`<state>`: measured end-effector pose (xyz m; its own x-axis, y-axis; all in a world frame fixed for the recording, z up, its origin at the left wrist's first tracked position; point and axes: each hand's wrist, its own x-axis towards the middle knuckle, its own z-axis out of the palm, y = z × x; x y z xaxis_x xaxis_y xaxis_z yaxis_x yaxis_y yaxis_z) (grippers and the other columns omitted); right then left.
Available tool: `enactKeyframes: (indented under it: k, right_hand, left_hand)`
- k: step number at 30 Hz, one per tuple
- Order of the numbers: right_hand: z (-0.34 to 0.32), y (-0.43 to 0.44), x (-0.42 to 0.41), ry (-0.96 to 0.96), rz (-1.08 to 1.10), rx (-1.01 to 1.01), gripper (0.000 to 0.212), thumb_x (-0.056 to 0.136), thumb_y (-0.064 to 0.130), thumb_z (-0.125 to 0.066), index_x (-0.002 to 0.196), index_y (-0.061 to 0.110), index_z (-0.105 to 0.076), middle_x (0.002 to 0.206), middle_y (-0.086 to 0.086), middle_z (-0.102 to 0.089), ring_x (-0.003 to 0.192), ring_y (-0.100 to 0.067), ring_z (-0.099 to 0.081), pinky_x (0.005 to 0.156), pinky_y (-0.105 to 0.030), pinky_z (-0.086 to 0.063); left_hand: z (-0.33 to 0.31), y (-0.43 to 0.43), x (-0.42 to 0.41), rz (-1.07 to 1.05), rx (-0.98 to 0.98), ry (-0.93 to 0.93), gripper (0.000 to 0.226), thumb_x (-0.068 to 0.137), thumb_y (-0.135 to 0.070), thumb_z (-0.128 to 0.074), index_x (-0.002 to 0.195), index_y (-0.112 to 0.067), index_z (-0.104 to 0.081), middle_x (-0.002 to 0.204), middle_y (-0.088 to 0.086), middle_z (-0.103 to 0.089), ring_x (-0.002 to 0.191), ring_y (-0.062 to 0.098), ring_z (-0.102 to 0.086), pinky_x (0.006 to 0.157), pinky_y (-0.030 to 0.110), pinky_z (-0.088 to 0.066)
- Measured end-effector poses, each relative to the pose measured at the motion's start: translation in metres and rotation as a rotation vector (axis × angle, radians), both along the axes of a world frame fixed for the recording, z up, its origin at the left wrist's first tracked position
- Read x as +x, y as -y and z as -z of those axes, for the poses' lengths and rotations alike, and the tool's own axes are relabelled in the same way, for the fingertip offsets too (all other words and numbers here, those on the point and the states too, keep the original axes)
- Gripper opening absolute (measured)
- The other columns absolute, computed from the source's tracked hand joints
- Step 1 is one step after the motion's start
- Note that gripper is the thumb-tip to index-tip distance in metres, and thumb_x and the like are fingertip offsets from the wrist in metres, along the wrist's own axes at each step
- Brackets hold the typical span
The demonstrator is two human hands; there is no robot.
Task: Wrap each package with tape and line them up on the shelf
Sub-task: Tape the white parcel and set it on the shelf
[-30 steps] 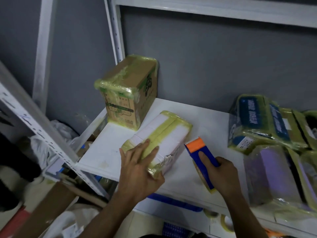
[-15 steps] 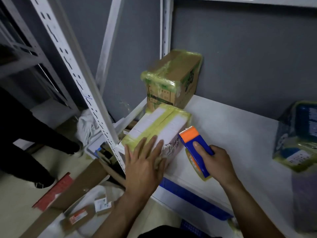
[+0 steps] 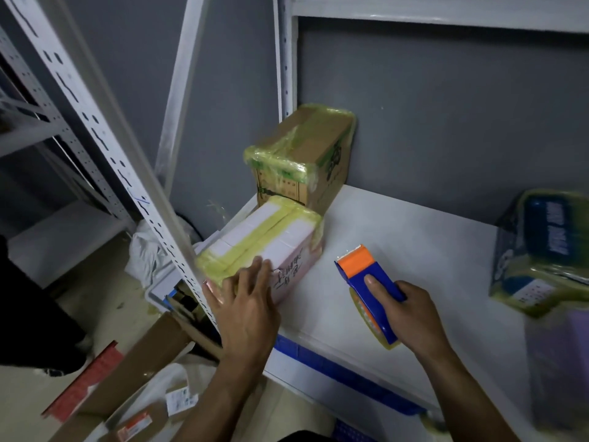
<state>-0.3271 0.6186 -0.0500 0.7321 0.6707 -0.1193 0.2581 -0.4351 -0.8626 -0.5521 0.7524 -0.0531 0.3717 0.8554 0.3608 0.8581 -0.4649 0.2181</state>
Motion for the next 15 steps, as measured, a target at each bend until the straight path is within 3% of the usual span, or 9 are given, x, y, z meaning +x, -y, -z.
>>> enactKeyframes:
  k: [2, 4, 6, 10, 15]
  right_hand:
    - [0.002, 0.001, 0.001, 0.005, 0.002, 0.006, 0.072, 0.069, 0.081, -0.061, 0.082, 0.01, -0.065, 0.069, 0.001, -0.071, 0.06, -0.015, -0.071, 0.056, -0.028, -0.054]
    - [0.004, 0.002, -0.001, 0.006, 0.0, 0.008, 0.071, 0.071, 0.079, -0.062, 0.083, 0.01, -0.065, 0.07, 0.001, -0.072, 0.06, -0.014, -0.071, 0.058, -0.03, -0.056]
    - [0.006, 0.001, -0.003, 0.004, -0.011, 0.002, 0.069, 0.075, 0.077, -0.064, 0.084, 0.009, -0.066, 0.07, 0.0, -0.072, 0.061, -0.015, -0.072, 0.06, -0.032, -0.057]
    - [0.006, -0.004, -0.008, -0.003, -0.038, -0.005, 0.065, 0.074, 0.076, -0.064, 0.084, 0.011, -0.067, 0.071, 0.003, -0.073, 0.063, -0.012, -0.072, 0.06, -0.03, -0.058]
    - [0.002, -0.008, -0.013, -0.015, -0.059, 0.004, 0.064, 0.07, 0.078, -0.062, 0.087, 0.016, -0.067, 0.071, 0.01, -0.073, 0.062, -0.007, -0.072, 0.052, -0.019, -0.05]
  left_hand:
    - [0.005, 0.002, -0.007, 0.015, 0.011, 0.022, 0.063, 0.084, -0.02, -0.08, 0.144, -0.02, -0.057, 0.144, 0.004, -0.058, 0.118, 0.036, -0.051, 0.106, 0.07, -0.035]
    - [0.012, 0.01, -0.011, 0.066, 0.063, 0.065, 0.06, 0.086, -0.01, -0.078, 0.143, -0.013, -0.058, 0.144, 0.009, -0.058, 0.111, 0.036, -0.053, 0.093, 0.056, -0.049]
    - [0.014, 0.015, -0.013, 0.053, 0.085, 0.1, 0.061, 0.084, -0.006, -0.079, 0.142, -0.011, -0.059, 0.142, 0.01, -0.06, 0.11, 0.038, -0.054, 0.085, 0.051, -0.051]
    - [0.014, 0.013, -0.016, -0.067, 0.097, 0.145, 0.063, 0.079, -0.011, -0.084, 0.138, -0.017, -0.063, 0.128, 0.007, -0.067, 0.102, 0.035, -0.05, 0.079, 0.053, -0.047]
    - [0.021, 0.004, -0.02, -0.051, 0.111, 0.178, 0.067, 0.076, -0.015, -0.086, 0.139, -0.021, -0.062, 0.126, 0.005, -0.063, 0.103, 0.029, -0.04, 0.091, 0.061, -0.041]
